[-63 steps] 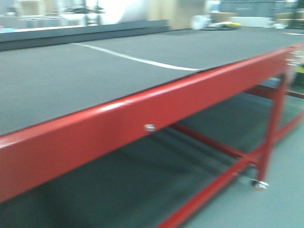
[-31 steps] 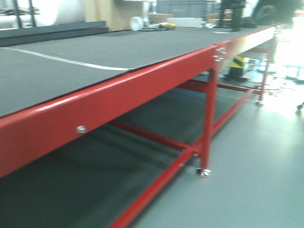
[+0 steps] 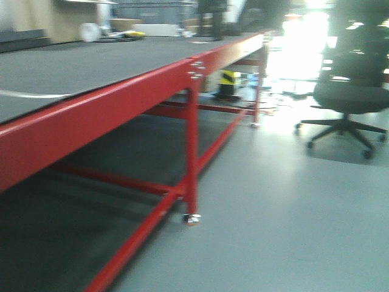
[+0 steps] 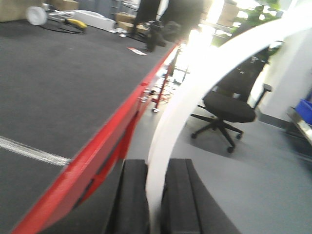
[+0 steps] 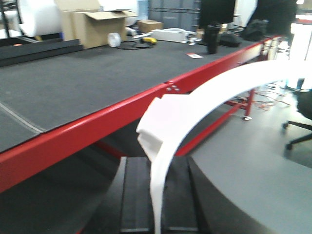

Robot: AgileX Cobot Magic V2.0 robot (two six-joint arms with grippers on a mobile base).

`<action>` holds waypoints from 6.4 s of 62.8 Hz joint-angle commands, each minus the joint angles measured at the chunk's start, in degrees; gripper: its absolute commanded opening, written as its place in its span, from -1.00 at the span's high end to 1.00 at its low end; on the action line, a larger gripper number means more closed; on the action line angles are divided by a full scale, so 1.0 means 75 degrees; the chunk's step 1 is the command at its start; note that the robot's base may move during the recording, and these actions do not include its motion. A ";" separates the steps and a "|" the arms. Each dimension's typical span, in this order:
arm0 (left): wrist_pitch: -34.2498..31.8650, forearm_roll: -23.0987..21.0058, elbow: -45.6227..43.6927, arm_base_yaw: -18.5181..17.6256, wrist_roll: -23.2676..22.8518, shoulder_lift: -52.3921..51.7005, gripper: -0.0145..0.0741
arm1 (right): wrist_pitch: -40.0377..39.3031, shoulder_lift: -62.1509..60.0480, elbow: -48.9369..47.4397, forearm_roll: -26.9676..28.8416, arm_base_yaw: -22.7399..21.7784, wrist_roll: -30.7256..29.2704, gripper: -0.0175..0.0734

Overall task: Grab PVC pipe and place in blue bin
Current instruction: 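Drive the base past the table toward the shelf of blue bins, then position both held clamps above the blue bins on the shelf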

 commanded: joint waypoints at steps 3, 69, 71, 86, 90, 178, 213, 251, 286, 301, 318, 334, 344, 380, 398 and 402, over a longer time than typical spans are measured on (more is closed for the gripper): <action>-0.0195 -0.0042 -0.0011 -0.0043 0.0009 -0.0010 0.92 | -0.0165 -0.0024 0.0012 -0.0078 -0.0012 -0.0021 0.98; -0.0195 -0.0042 -0.0011 -0.0043 0.0009 -0.0010 0.92 | -0.0165 -0.0024 0.0012 -0.0078 -0.0012 -0.0021 0.98; -0.0195 -0.0042 -0.0011 -0.0043 0.0009 -0.0010 0.92 | -0.0165 -0.0024 0.0012 -0.0078 -0.0012 -0.0021 0.98; -0.0195 -0.0042 -0.0011 -0.0043 0.0009 -0.0010 0.92 | -0.0165 -0.0024 0.0012 -0.0078 -0.0012 -0.0021 0.98; -0.0195 -0.0042 -0.0011 -0.0043 0.0009 -0.0010 0.92 | -0.0165 -0.0024 0.0012 -0.0078 -0.0012 -0.0021 0.98; -0.0195 -0.0042 -0.0011 -0.0043 0.0009 -0.0010 0.92 | -0.0165 -0.0024 0.0012 -0.0078 -0.0012 -0.0021 0.98; -0.0195 -0.0042 -0.0011 -0.0043 0.0009 -0.0028 0.92 | -0.0165 -0.0024 0.0012 -0.0078 -0.0012 -0.0021 0.98; -0.0195 -0.0042 -0.0011 -0.0043 0.0009 -0.0028 0.92 | -0.0165 -0.0024 0.0012 -0.0078 -0.0012 -0.0021 0.98; -0.0195 -0.0042 -0.0011 -0.0043 0.0009 -0.0028 0.92 | -0.0165 -0.0024 0.0012 -0.0078 -0.0012 -0.0021 0.98; -0.0195 -0.0042 -0.0011 -0.0043 0.0009 -0.0028 0.92 | -0.0165 -0.0024 0.0012 -0.0078 -0.0012 -0.0021 0.98; -0.0195 -0.0042 -0.0011 -0.0043 0.0009 -0.0028 0.92 | -0.0165 -0.0024 0.0012 -0.0078 -0.0012 -0.0021 0.98; -0.0195 -0.0042 -0.0011 -0.0043 0.0009 -0.0028 0.92 | -0.0165 -0.0024 0.0012 -0.0078 -0.0012 -0.0021 0.98; -0.0195 -0.0042 -0.0011 -0.0043 0.0009 -0.0028 0.92 | -0.0165 -0.0024 0.0012 -0.0078 -0.0012 -0.0021 0.98; -0.0195 -0.0042 -0.0011 -0.0043 0.0009 -0.0008 0.92 | -0.0165 -0.0024 0.0012 -0.0078 -0.0012 -0.0021 0.98; -0.0195 -0.0042 -0.0011 -0.0043 0.0009 -0.0008 0.92 | -0.0165 -0.0024 0.0012 -0.0078 -0.0012 -0.0021 0.98; -0.0195 -0.0042 -0.0011 -0.0043 0.0009 -0.0008 0.92 | -0.0165 -0.0024 0.0012 -0.0078 -0.0012 -0.0021 0.98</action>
